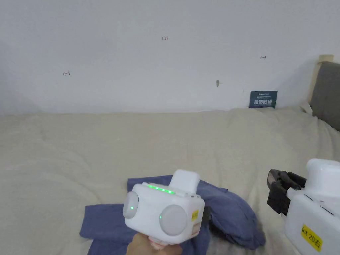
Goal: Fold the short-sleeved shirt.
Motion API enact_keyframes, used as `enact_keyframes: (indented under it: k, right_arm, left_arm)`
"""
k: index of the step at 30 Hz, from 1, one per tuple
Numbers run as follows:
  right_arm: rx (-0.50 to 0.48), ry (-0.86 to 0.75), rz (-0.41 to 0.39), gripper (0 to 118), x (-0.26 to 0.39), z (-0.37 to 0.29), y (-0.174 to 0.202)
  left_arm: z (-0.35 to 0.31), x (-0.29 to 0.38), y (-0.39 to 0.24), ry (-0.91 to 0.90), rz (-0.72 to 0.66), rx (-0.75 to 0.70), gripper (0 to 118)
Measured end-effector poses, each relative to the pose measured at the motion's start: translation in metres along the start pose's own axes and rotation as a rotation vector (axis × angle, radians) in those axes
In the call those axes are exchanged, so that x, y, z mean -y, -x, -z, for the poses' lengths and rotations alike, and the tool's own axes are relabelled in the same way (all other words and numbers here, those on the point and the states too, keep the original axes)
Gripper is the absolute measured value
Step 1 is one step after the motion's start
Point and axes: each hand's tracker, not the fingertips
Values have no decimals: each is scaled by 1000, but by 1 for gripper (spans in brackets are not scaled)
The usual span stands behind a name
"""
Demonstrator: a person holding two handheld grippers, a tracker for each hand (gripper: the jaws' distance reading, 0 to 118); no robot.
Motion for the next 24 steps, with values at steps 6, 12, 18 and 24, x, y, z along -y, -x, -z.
enact_keyframes:
  k: [6,12,18,24]
  right_arm:
    - [46,92,-16,0,18,13,-14]
    - [16,113,30,0,23,18,-16]
    - [-11,117,12,0,22,21,-4]
    - [-76,154,-33,0,31,32,21]
  left_arm:
    - [35,48,5,95,-76,50,11]
    - [28,40,13,104,-52,27,107]
    - [-16,28,35,-2,-68,-4,112]
    - [-53,33,82,-38,-110,-158,17]
